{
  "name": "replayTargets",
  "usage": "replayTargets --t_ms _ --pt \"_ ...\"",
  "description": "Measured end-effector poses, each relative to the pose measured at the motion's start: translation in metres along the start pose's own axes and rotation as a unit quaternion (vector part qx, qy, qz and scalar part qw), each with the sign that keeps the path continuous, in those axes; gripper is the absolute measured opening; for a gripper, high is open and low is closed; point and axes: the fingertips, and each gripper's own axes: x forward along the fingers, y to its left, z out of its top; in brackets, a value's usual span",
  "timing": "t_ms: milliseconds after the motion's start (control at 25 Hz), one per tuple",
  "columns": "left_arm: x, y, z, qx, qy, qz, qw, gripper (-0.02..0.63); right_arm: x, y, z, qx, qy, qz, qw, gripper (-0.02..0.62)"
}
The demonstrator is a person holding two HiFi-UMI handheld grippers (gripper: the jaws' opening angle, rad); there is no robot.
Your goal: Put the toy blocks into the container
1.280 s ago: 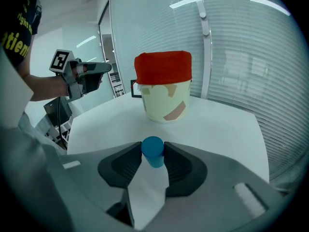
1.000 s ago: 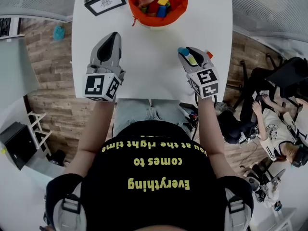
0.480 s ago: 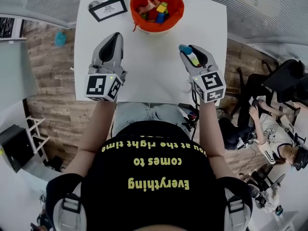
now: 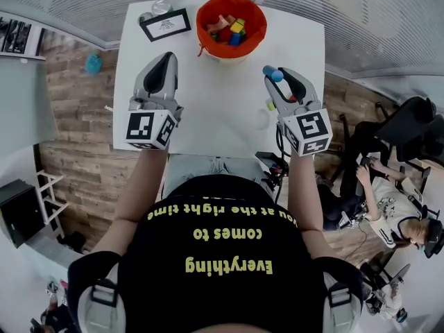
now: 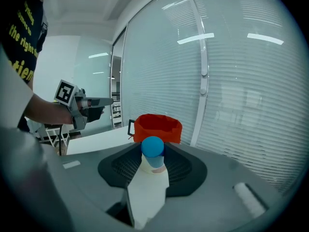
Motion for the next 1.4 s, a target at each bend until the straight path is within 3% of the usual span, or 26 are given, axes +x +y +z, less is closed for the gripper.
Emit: replayTargets --t_ms 560,1400 --pt "-0.015 0.009 0.014 0.008 -0.017 0.032 0.9993 -0.002 0.001 -0.009 0.053 -0.037 -0.048 0.009 0.998 0.151" --pt "-0.045 0.031 0.006 0.002 -0.006 0.084 0.9965 -0.002 0.06 0.007 0.071 -0.048 -0.054 0.06 0.996 0.15"
